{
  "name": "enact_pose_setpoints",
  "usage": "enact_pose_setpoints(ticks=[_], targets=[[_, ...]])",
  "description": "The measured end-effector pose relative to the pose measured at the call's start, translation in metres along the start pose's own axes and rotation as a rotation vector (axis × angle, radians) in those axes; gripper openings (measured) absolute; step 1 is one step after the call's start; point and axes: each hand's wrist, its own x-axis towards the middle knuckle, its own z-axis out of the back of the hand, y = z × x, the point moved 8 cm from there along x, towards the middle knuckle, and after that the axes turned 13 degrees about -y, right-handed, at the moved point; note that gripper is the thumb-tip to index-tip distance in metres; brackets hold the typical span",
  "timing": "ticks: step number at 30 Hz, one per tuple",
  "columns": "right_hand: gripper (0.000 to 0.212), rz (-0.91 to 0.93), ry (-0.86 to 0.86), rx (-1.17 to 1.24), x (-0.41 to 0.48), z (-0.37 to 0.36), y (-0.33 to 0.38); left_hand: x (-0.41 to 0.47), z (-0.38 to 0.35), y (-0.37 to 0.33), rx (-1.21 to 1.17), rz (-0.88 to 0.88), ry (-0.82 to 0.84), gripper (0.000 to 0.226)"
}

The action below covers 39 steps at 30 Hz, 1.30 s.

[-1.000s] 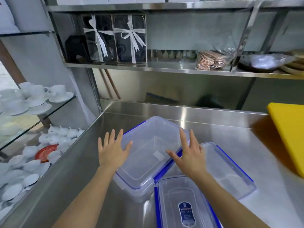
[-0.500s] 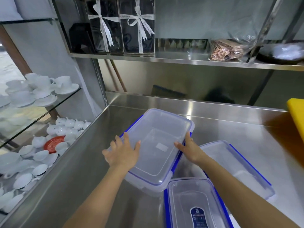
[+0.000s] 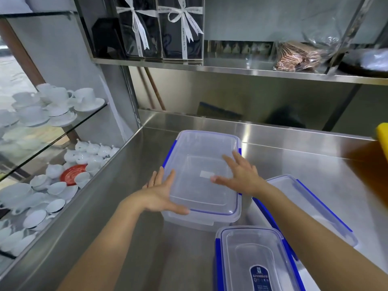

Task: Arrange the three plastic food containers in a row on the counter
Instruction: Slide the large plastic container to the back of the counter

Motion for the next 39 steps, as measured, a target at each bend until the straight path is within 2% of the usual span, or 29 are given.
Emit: enact_pose_setpoints(ticks=[3, 5, 8, 12, 15, 18, 20, 24, 33, 39], targets=[[0.108, 0.137, 0.335, -0.049, -0.026, -0.027, 0.011, 0.0, -0.001, -0.003, -0.025, -0.043, 0.041, 0.13], [0.114, 0.192, 0.412, -0.134, -0.034, -0.038, 0.01, 0.001, 0.001, 0.0, -0.036, -0.048, 0.075, 0.128], [0.116, 0.219, 0.385, -0.19, -0.032, -0.041, 0.006, 0.006, 0.007, 0.004, -0.035, -0.064, 0.098, 0.124], [0.115, 0.239, 0.355, -0.193, -0.026, -0.038, 0.006, 0.017, 0.011, 0.004, -0.031, -0.078, 0.049, 0.121], [0.111, 0.19, 0.335, -0.139, -0.016, -0.026, 0.007, 0.032, 0.02, 0.002, 0.014, -0.121, -0.1, 0.112], [0.099, 0.158, 0.27, -0.114, -0.002, -0.015, 0.007, 0.047, 0.033, -0.012, 0.094, -0.242, -0.283, 0.094], [0.094, 0.139, 0.232, -0.115, 0.008, -0.011, 0.004, 0.056, 0.035, -0.019, 0.044, -0.292, -0.334, 0.082], [0.089, 0.078, 0.206, -0.078, 0.029, -0.009, -0.005, 0.071, 0.035, -0.02, -0.087, -0.274, -0.363, 0.067], [0.083, 0.041, 0.198, -0.017, 0.032, -0.014, -0.009, 0.072, 0.025, -0.023, 0.085, -0.3, -0.39, 0.063], [0.068, 0.091, 0.015, -0.243, 0.012, -0.001, -0.006, 0.064, 0.016, -0.024, 0.229, -0.29, -0.478, 0.062]])
